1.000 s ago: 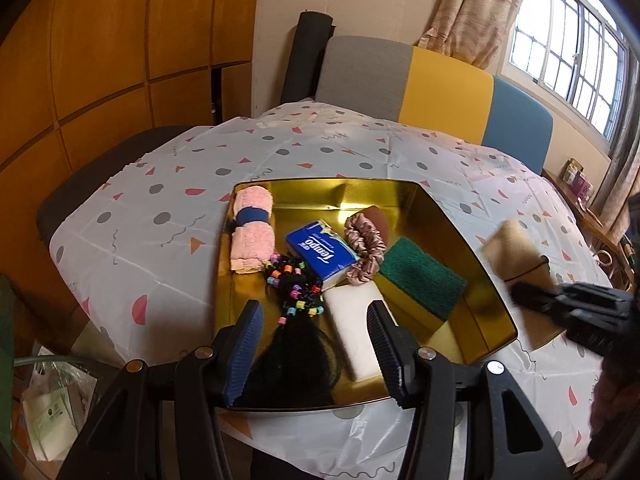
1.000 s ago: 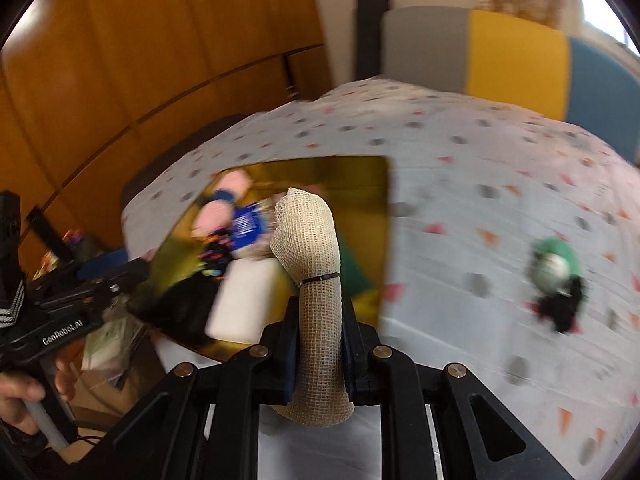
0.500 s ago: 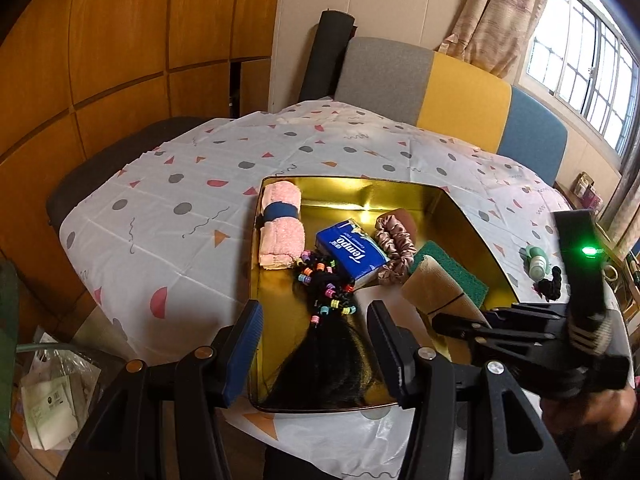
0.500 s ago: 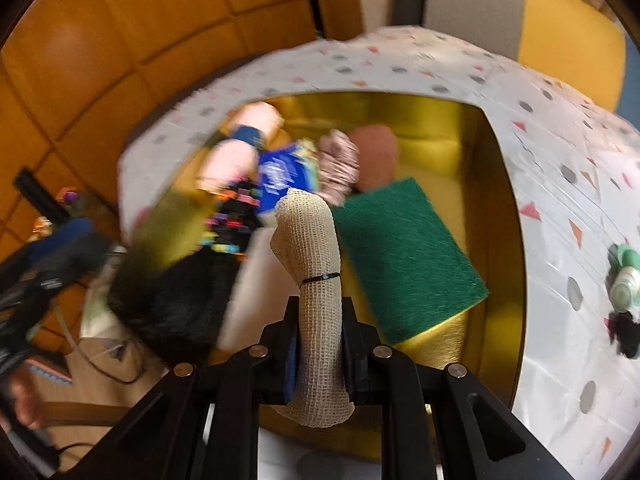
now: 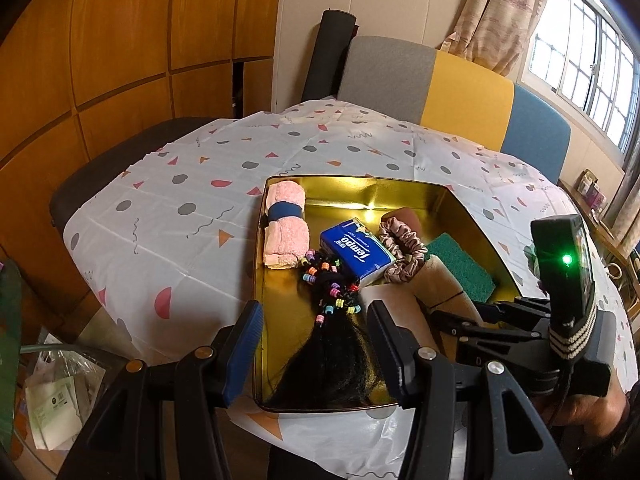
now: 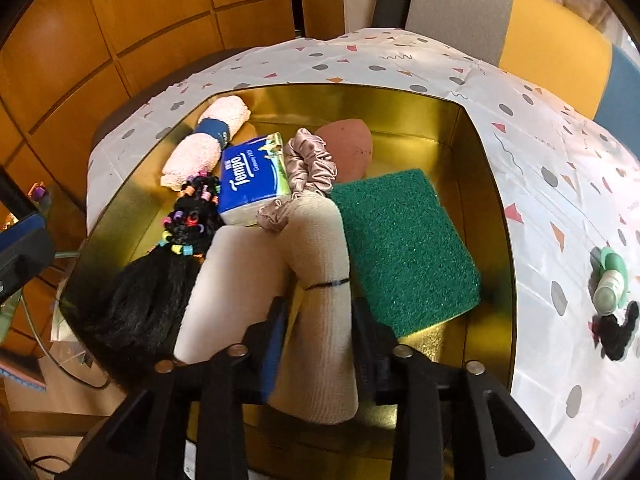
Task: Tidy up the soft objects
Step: 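Carry the beige knit cloth into the gold tray and open the right tool, then move the left tool to the black scrunchie and grasp it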
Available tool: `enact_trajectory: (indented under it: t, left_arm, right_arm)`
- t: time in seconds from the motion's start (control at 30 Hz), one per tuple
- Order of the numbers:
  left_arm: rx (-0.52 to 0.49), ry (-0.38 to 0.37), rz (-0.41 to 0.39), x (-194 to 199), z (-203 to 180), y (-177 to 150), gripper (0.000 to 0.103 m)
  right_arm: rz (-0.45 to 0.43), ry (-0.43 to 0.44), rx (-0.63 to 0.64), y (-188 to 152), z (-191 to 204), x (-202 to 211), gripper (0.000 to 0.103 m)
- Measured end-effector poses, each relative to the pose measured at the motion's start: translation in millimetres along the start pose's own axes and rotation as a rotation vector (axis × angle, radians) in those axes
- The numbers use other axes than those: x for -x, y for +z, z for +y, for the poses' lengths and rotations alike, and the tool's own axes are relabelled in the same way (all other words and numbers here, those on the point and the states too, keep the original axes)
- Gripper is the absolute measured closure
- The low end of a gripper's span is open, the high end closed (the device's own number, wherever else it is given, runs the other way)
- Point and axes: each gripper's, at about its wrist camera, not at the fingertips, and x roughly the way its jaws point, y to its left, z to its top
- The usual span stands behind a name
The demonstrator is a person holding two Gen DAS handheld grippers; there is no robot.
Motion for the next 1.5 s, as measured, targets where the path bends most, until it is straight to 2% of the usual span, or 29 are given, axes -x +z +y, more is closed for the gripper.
enact_trajectory:
  t: [0.2,0.47,1.0,1.27,1.5]
  left_arm:
    - [-0.003,-0.001,-0.004,3.6,-0.4,-0.6,0.048]
    - [-0.018,-0.001,-0.015,9.1,-4.0,-1.8,0.048]
    - [-0.085,-0.019,-0.013,13.4,-27.0,-3.0,0.048]
    - [-0.182,-0.038,-0.025,16.4,-55.3,2.6,0.048]
    - [-0.227,-0.129,0.003,10.5,-91.2,14.9,0.048]
  right_arm:
    - [-0.006,0.010,0.007,-5.1,5.5,5.1,0.050]
    - [-0.055,0.010,-0.012,-8.5,5.6,22.7,0.036]
    - [-0.171,-0.034,-0.098,-17.8,-24.1,67.1,0.033]
    - [-0.224,-0.099,-0.194,-36.1,-74.6,97.7,0.029]
    - [-0.213,-0.230,-0.316,-75.6,-152.0,124.1,0.027]
